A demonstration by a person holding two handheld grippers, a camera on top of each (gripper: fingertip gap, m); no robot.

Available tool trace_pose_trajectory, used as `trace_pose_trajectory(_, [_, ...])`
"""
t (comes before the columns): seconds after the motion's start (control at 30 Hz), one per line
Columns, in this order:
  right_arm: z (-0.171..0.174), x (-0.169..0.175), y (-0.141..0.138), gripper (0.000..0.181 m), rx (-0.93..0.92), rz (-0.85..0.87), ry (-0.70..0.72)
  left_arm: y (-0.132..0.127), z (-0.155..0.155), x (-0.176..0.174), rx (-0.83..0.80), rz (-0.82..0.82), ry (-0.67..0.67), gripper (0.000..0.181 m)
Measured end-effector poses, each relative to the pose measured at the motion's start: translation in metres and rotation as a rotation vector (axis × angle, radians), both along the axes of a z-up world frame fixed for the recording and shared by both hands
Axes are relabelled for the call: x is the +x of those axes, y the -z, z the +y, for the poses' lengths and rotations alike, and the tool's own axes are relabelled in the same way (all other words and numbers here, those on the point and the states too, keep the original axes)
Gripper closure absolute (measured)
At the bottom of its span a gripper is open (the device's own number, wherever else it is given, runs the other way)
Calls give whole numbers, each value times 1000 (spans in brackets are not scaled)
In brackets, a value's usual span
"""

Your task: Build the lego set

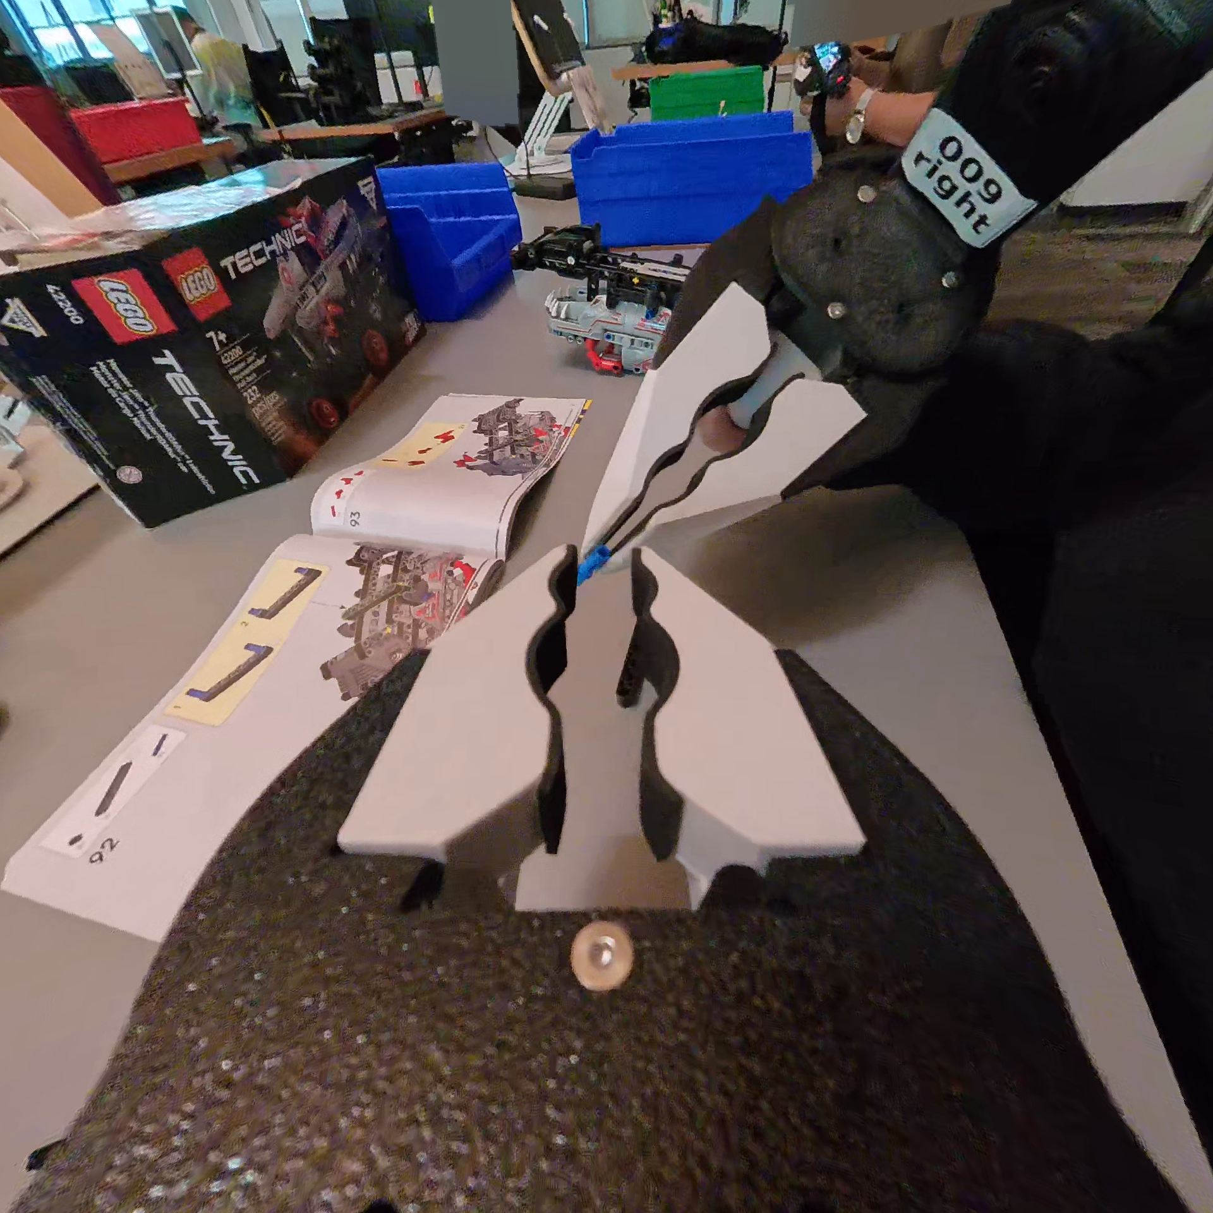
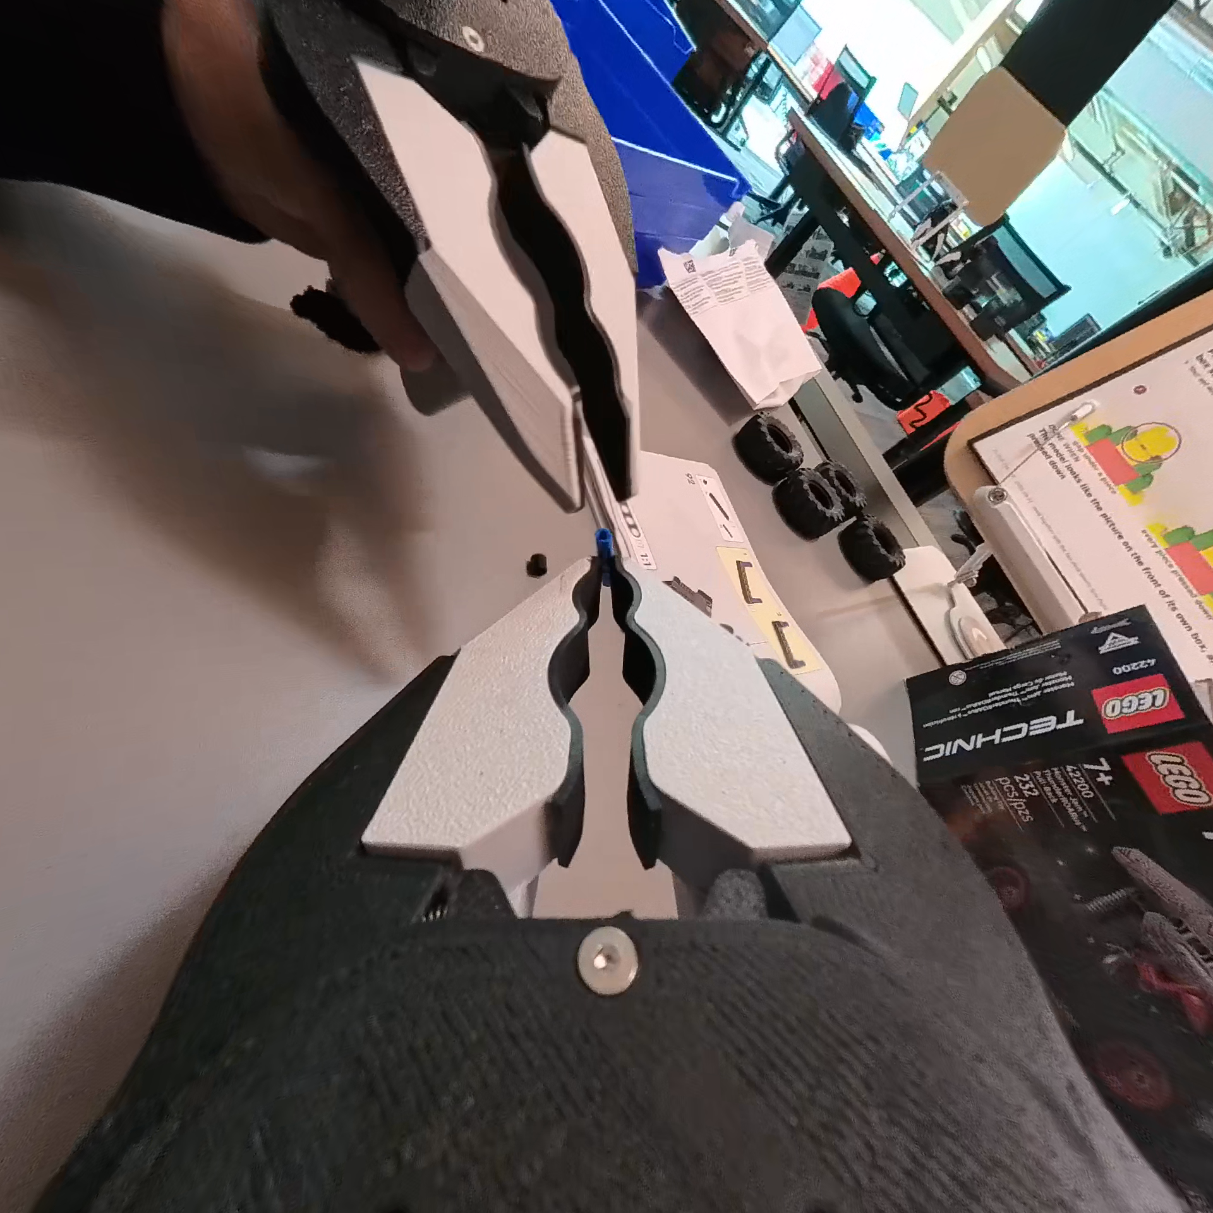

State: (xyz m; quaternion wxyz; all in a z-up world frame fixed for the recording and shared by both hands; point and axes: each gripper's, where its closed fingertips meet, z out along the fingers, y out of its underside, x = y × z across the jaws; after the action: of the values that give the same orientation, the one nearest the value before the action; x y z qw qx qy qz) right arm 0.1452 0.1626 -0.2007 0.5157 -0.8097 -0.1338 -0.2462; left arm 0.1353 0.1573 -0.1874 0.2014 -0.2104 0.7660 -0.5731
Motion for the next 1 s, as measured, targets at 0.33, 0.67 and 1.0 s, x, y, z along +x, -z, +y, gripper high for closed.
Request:
trace_pose_trajectory(0.33, [2,-7,-7,181,27,-15,-25,6,-1,6,4,36,-38,179])
trace_pose_trajectory(0.67, [5,-9,5,174,17,113,-49,5,-4,3,-102,145,-7,180])
trace_pose_trajectory(1.0, [4,-9,9,177,-3,140,-46,14,-5,2,-13,102,4,179])
